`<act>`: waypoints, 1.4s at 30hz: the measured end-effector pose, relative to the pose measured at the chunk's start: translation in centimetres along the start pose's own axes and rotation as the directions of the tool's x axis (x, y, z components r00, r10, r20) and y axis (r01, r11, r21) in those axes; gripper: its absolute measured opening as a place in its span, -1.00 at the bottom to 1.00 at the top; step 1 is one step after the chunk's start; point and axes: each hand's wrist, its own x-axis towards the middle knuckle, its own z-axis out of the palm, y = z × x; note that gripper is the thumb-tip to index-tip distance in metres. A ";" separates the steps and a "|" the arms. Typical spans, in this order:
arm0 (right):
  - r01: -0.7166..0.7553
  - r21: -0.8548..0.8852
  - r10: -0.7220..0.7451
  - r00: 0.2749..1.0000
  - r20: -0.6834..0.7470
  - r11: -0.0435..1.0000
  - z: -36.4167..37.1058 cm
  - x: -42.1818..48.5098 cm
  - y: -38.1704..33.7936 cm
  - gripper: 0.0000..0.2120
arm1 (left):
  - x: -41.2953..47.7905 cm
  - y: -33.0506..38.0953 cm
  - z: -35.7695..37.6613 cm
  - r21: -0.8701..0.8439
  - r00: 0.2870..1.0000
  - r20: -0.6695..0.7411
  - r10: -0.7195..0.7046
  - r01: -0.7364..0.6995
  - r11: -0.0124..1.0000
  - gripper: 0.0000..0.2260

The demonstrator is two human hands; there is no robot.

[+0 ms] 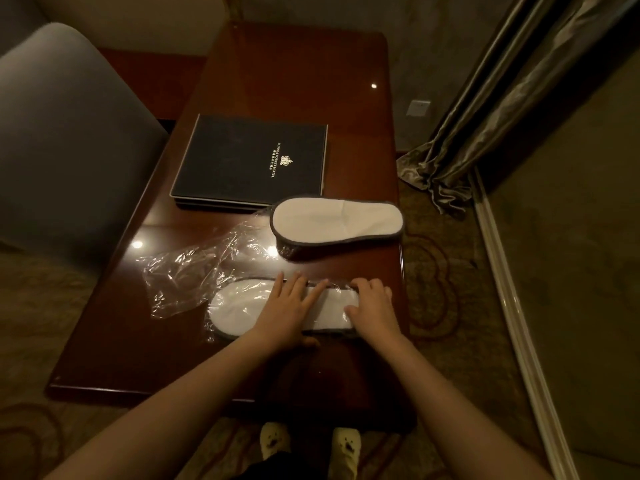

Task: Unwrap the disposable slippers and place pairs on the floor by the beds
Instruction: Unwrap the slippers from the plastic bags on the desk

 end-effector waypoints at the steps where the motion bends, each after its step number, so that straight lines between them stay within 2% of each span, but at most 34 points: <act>1: 0.012 0.048 -0.011 1.000 -0.022 0.999 0.0 -0.2 0.3 -0.55 | 0.1 0.1 -0.2 0.003 1.000 -0.006 -0.014 0.014 1.000 0.00; 5: 0.072 0.131 -0.049 0.984 -0.170 0.989 -0.1 -1.6 1.3 -0.64 | -0.4 0.7 -0.7 -0.054 0.997 -0.040 -0.062 0.060 0.997 -0.02; 9: 0.051 0.098 -0.018 0.951 -0.310 0.994 -1.0 -2.4 1.4 -0.89 | -1.3 1.2 -1.2 -0.077 0.987 -0.134 -0.089 0.079 0.994 -0.07; 12: 0.134 0.191 -0.052 0.924 -0.380 0.972 -2.4 -2.1 0.7 -0.93 | -1.9 0.8 -2.3 -0.143 0.974 -0.189 -0.125 0.098 0.985 -0.08; 14: 0.149 0.292 0.003 0.887 -0.462 0.945 -3.9 -1.4 0.4 -0.94 | -2.5 0.1 -3.4 -0.245 0.958 -0.222 -0.182 0.125 0.961 -0.07; 16: 0.122 0.407 0.083 0.888 -0.451 0.905 -5.1 -0.8 0.5 -0.94 | -3.2 -0.5 -4.4 -0.335 0.943 -0.253 -0.215 0.123 0.934 -0.03; 18: 0.041 0.487 0.141 0.933 -0.332 0.872 -5.6 -0.4 0.5 -0.91 | -3.8 -0.9 -5.0 -0.332 0.937 -0.285 -0.202 0.102 0.938 -0.03; 20: 0.028 0.512 0.163 0.932 -0.323 0.859 -6.1 -0.5 0.2 -0.88 | -4.3 -1.3 -5.3 -0.322 0.932 -0.299 -0.204 0.103 0.941 -0.04; 21: 0.077 0.482 0.143 0.903 -0.405 0.873 -6.4 -0.9 -0.2 -0.87 | -4.6 -1.6 -5.3 -0.322 0.930 -0.301 -0.211 0.109 0.940 -0.04; 23: 0.263 0.330 -0.034 0.824 -0.565 0.907 -7.4 -1.6 -1.5 -0.88 | -5.2 -1.9 -5.4 -0.309 0.928 -0.302 -0.218 0.121 0.943 -0.03; 24: 0.347 0.256 -0.155 0.816 -0.557 0.902 -7.8 -1.8 -2.3 -0.88 | -5.4 -1.9 -5.4 -0.302 0.927 -0.306 -0.216 0.121 0.946 -0.03; 26: 0.413 0.201 -0.315 0.866 -0.388 0.888 -8.1 -2.0 -4.0 -0.88 | -5.7 -1.7 -5.6 -0.309 0.917 -0.332 -0.221 0.115 0.944 -0.02; 28: 0.373 0.197 -0.329 0.917 -0.223 0.907 -8.1 -2.0 -5.0 -0.83 | -5.7 -1.4 -5.8 -0.300 0.900 -0.373 -0.224 0.111 0.947 -0.04; 30: 0.358 0.162 -0.337 0.930 -0.146 0.919 -8.1 -1.9 -5.6 -0.74 | -5.8 -1.3 -5.8 -0.265 0.892 -0.399 -0.213 0.110 0.958 -0.05; 34: 0.430 0.185 -0.405 0.901 -0.158 0.884 -8.2 -1.8 -6.4 -0.69 | -6.1 -1.8 -5.5 -0.225 0.892 -0.406 -0.200 0.114 0.968 -0.04; 38: 0.440 0.277 -0.381 0.892 -0.241 0.854 -9.8 -1.5 -6.3 -0.72 | -6.2 -2.8 -5.3 -0.182 0.900 -0.388 -0.197 0.135 0.974 0.06; 42: 0.447 0.180 -0.406 0.886 -0.222 0.876 -11.1 -1.1 -5.9 -0.75 | -5.9 -2.7 -5.2 -0.164 0.899 -0.393 -0.191 0.136 0.977 0.09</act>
